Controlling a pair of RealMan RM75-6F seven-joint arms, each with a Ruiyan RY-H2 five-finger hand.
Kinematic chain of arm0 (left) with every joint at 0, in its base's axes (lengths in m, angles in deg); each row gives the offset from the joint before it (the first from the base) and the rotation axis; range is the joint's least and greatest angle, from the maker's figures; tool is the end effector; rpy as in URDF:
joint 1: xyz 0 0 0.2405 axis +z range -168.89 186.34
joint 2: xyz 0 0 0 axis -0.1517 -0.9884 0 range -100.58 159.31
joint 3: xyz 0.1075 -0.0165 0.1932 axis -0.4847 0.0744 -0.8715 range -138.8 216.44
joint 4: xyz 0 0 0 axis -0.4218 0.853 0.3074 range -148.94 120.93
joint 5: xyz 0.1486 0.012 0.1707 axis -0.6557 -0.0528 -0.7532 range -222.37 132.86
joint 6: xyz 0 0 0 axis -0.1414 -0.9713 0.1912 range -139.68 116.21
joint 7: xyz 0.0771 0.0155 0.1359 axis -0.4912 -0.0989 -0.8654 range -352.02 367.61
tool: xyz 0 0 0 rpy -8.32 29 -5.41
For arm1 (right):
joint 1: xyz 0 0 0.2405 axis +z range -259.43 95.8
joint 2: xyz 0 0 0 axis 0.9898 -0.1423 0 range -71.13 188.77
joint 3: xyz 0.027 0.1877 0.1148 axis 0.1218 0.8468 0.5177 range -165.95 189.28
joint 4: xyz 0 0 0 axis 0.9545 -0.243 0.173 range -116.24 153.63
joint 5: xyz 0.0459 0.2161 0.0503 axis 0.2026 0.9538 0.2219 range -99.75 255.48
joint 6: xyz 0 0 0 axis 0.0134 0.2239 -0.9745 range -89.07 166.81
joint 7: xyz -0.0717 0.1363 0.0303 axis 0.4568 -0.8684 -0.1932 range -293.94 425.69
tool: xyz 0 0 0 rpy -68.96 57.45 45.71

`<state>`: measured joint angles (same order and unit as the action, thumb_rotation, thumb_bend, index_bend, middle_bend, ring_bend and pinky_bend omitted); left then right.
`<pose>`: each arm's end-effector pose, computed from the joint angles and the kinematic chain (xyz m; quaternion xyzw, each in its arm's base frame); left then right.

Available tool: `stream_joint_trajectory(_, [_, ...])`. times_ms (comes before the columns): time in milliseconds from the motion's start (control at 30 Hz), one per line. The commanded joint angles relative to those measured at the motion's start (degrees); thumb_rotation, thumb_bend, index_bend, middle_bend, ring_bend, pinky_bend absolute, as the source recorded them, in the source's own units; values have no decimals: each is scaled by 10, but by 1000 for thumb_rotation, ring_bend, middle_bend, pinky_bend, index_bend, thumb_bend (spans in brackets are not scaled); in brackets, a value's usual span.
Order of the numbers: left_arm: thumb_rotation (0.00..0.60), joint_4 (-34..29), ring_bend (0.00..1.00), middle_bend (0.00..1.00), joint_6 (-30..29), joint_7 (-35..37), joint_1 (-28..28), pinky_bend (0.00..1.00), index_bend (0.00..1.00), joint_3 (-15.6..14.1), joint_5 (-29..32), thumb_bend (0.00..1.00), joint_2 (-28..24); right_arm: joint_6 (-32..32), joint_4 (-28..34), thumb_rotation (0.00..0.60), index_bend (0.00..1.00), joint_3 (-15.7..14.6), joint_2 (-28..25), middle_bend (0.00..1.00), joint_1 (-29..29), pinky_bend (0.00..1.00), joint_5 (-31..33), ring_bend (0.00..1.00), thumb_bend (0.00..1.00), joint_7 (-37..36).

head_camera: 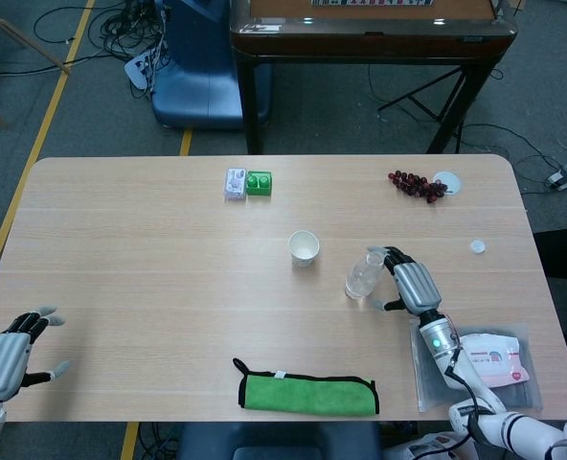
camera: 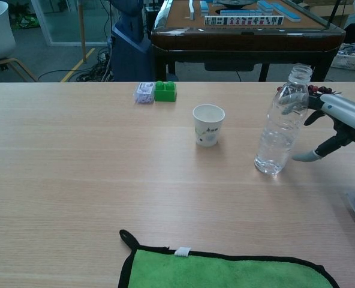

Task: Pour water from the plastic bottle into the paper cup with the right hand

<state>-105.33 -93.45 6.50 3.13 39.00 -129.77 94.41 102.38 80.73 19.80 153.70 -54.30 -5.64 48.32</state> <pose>-0.2964 0.1854 0.1116 -0.6159 -0.4099 -0.3508 0.5741 -0.2332 -0.3179 -0.0228 0.6276 -0.4765 0.4577 0.4119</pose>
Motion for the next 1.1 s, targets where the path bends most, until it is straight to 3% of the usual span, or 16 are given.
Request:
stream_joint_trajectory(33, [600, -1, 237, 209, 1, 0, 0, 526, 339, -1, 0, 105, 0, 3, -30, 600, 197, -3, 18, 236, 7, 288, -7, 135, 24, -30])
stream_joint_trajectory(467, [600, -1, 237, 209, 4, -5, 0, 526, 338, -3, -2, 105, 2, -15, -103, 600, 225, -20, 57, 269, 27, 288, -21, 159, 23, -122])
stream_joint_trajectory(1100, [600, -4, 237, 208, 4, -6, 1, 526, 339, -6, -6, 105, 4, 32, -230, 600, 407, -34, 118, 440, 35, 390, -46, 336, 24, -240])
